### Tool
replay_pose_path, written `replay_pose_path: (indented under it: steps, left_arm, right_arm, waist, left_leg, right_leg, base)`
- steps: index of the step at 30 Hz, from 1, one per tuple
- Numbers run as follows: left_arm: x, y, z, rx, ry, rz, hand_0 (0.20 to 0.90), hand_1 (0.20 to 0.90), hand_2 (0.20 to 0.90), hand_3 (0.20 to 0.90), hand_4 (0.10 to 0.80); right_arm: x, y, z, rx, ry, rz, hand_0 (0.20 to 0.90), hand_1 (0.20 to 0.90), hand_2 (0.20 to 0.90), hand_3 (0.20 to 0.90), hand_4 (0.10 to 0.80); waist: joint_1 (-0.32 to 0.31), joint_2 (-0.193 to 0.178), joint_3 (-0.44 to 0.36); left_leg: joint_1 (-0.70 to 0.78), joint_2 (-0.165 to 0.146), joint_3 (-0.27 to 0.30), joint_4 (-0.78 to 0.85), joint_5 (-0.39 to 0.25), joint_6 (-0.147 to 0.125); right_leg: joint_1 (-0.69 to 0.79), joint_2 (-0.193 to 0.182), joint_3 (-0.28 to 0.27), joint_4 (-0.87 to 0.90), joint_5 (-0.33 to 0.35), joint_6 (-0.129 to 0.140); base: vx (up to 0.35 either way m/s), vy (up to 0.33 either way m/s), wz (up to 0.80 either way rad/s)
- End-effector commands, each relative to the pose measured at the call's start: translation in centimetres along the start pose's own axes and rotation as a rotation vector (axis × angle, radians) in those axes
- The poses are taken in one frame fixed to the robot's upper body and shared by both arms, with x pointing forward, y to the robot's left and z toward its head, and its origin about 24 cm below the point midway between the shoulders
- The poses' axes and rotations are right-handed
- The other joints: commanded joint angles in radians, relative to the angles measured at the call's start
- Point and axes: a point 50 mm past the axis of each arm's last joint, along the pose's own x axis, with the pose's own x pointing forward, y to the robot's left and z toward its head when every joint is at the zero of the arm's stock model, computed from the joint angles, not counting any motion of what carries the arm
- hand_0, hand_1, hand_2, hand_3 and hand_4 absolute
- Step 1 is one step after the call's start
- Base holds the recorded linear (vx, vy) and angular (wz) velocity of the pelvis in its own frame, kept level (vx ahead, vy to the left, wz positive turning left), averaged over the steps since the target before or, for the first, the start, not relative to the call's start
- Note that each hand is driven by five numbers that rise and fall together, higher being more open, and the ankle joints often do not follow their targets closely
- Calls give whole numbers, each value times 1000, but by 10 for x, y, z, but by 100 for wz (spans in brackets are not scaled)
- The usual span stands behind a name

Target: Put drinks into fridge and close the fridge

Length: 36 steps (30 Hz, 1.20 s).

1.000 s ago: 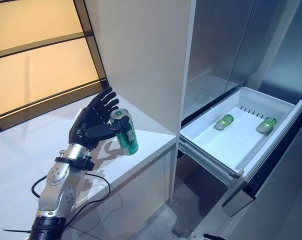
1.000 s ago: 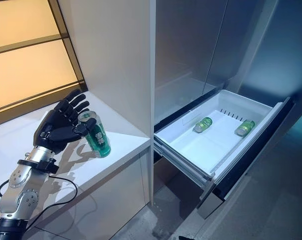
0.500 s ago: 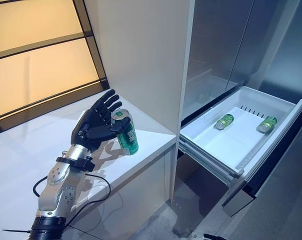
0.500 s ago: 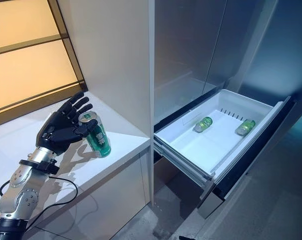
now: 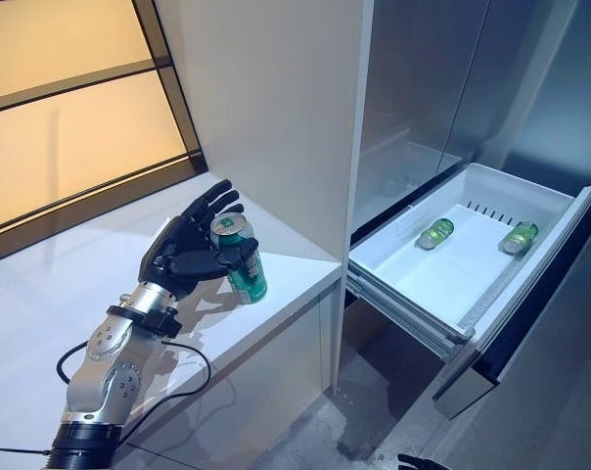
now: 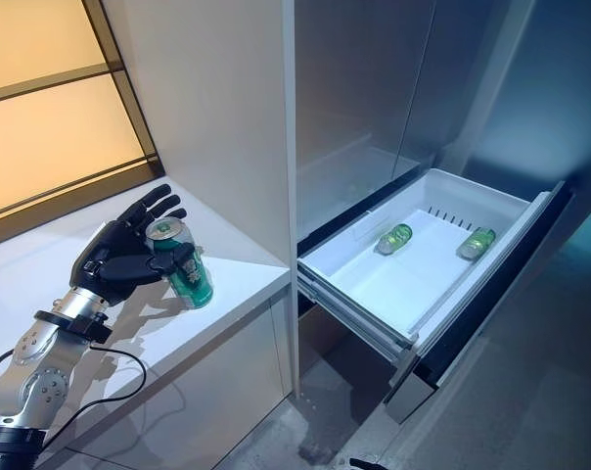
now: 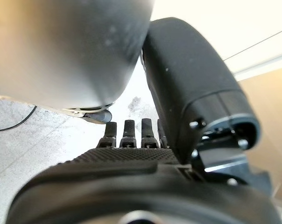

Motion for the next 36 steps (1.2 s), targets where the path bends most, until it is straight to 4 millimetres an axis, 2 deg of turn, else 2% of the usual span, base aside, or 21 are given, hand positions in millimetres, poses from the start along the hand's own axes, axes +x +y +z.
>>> replay_pose_path:
  steps: [1, 8, 36]
  left_arm:
    - [21, 0, 67, 114, -270, -38, 900, 900, 900, 900, 800]
    - [23, -2, 71, 85, -299, -37, 900, 900, 900, 900, 800]
    - [29, 2, 65, 146, -213, -40, 900, 900, 900, 900, 800]
  right_arm:
    - [0, -4, 4, -34, 5, 5, 900, 900, 900, 900, 800]
    - [0, -4, 4, -31, 7, 5, 900, 900, 900, 900, 800]
    - [-1, -6, 1, -9, 9, 0, 900, 900, 900, 900, 800]
  waist:
    - [-10, -15, -19]
    - [-15, -14, -21]
    - [-34, -7, -20]
  left_leg:
    - [-12, -46, 53, 20, -61, 18]
    - [-10, -46, 56, 19, -62, 19]
    - [-8, -49, 67, 25, -67, 24]
  right_leg:
    - [-3, 20, 58, 93, -131, 46]
    - [-5, 20, 64, 93, -130, 46]
    - [-12, 23, 86, 93, -125, 48]
  base:
    - [1, -1, -4]
    - [0, 0, 0]
    - [3, -2, -3]
